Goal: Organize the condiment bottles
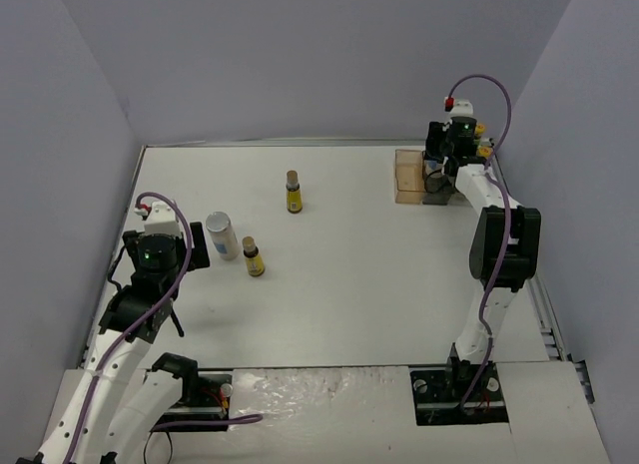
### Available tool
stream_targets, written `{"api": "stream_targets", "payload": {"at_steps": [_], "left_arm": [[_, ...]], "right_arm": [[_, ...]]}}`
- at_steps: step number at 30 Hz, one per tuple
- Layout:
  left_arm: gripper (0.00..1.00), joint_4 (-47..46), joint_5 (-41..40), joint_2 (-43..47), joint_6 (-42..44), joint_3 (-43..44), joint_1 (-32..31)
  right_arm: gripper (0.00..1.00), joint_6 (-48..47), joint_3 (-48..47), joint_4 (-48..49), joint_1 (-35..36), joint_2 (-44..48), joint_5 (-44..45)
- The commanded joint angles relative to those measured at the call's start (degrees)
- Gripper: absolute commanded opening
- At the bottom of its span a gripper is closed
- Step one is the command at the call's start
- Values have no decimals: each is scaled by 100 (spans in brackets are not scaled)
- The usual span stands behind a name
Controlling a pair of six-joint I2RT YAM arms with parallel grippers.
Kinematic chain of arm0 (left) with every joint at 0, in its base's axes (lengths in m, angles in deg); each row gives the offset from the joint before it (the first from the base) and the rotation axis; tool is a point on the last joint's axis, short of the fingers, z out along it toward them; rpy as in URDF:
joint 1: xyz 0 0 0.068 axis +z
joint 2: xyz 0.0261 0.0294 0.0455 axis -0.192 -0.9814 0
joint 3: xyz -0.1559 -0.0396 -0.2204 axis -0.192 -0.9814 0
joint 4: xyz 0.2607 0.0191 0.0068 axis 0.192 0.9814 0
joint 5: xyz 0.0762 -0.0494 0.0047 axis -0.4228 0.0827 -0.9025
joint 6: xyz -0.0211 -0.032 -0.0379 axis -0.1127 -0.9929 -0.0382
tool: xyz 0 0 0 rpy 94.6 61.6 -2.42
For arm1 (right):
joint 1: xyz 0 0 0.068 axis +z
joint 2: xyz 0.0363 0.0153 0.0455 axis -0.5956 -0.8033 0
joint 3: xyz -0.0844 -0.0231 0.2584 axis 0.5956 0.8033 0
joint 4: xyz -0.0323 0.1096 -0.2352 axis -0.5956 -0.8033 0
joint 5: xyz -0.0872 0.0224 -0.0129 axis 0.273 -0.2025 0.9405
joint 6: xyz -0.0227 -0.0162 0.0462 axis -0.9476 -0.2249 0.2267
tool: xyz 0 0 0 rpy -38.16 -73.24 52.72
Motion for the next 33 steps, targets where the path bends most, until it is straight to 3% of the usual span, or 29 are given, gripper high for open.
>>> {"api": "stream_targets", "payload": {"at_steps": [1,21,24,28,33], "left_arm": [[97,-273,-80,-89,69,173,46],[97,-311,49,-200,69,155,46],[97,-316,80,-192,78,156,37],[97,-311,208,-238,50,156,37],[97,-287,598,-399,-191,201,40]], "right_arm": [[0,112,-319,1050,-72,127,262],[2,103,-702,1323,-125,-703,234],[14,99,-679,1291,-125,-769,224],[53,86,-629,1196,-125,-677,215],[80,65,-630,844,-110,-320,145]]}}
